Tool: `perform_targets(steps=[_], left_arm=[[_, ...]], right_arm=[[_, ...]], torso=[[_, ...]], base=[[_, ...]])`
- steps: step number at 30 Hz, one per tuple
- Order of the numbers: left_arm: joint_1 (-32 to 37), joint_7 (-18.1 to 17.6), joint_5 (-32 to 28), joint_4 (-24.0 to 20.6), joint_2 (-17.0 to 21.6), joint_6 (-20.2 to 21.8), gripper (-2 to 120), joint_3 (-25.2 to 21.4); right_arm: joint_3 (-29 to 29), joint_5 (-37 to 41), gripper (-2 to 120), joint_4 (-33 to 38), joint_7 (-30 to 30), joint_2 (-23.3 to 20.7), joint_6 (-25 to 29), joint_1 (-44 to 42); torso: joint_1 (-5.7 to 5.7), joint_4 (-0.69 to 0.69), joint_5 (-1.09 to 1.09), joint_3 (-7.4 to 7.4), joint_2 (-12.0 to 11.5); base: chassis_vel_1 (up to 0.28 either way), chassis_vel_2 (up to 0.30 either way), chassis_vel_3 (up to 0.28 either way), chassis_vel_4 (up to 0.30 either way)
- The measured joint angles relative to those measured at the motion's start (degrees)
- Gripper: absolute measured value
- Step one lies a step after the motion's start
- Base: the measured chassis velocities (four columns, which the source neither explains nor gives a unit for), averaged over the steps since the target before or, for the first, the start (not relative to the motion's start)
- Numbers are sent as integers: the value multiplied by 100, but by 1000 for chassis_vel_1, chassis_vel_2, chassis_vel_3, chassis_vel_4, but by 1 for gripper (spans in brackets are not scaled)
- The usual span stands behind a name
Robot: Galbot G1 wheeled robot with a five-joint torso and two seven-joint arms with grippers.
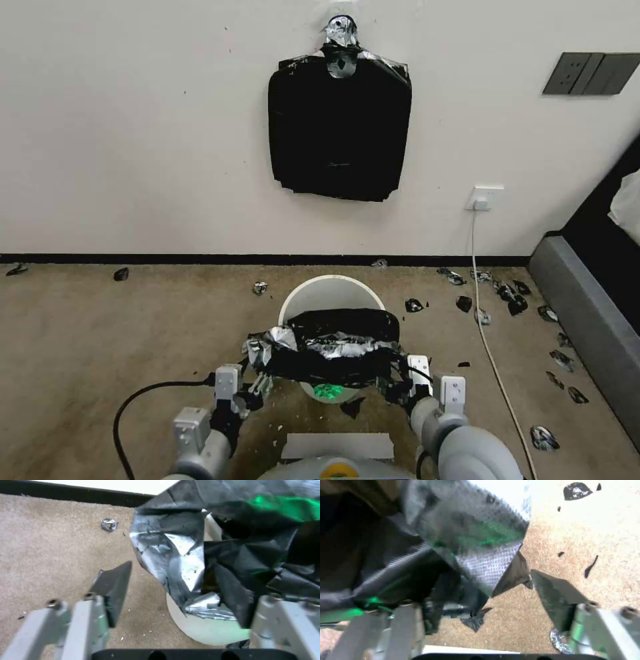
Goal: Place a trash bag onto the trash bin.
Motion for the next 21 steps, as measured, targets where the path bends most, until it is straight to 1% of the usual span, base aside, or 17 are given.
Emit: perform_targets(steps=[1,2,3,5,6,7,8,9,14,15,18,19,20,21], left_arm=[[63,45,0,-59,17,0,74,-53],[126,76,8,-113,34,0,76,-100],[126,76,8,-113,34,0,76,-100],[304,133,82,-231,55,12,88,-253],[381,163,94,-290,60,18,91,-324],[381,163,94,-290,60,18,91,-324],[486,215,108,-354,67,22,96,-414],[581,274,126,-405,71,21,99,-508],[857,382,229,-548,78,-43,100,-830],[857,382,229,-548,78,-43,100,-830],[1108,552,405,-678,46,-191,100,-1162],[1245,648,480,-729,23,-270,100,-1295],[1245,648,480,-729,23,-270,100,-1295],[1387,743,539,-771,-1,-357,100,-1408]], right_arm=[[29,5,75,73,0,-23,-2,-54],[54,7,78,124,-1,-47,-3,-97],[54,7,78,124,-1,-47,-3,-97],[138,15,88,256,-5,-103,-16,-206],[187,17,93,313,-18,-130,-20,-263],[187,17,93,313,-18,-130,-20,-263],[241,20,97,372,-57,-160,-26,-327],[290,20,99,424,-94,-189,-28,-385],[473,21,100,660,-141,-301,-74,-628],[473,21,100,660,-141,-301,-74,-628],[761,-136,100,886,-243,-448,-256,-930],[935,-267,100,987,-374,-517,-294,-1097],[935,-267,100,987,-374,-517,-294,-1097],[1081,-358,100,1076,-516,-583,-296,-1237]], torso=[[0,0,0,0,0],[0,0,0,0,0],[0,0,0,0,0],[0,0,0,0,0],[0,0,0,0,0],[0,0,0,0,0],[0,0,0,0,0],[0,0,0,0,0],[0,0,0,0,0],[0,0,0,0,0],[0,0,0,0,0],[0,0,0,0,0],[0,0,0,0,0],[0,-1,0,0,0]], base=[[0,0,0,0],[0,0,0,0],[0,0,0,0],[0,0,0,0],[0,0,0,0],[0,0,0,0],[0,0,0,0],[0,0,0,0],[0,0,0,0],[0,0,0,0],[0,0,0,0],[0,0,0,0],[0,0,0,0],[0,0,0,0]])
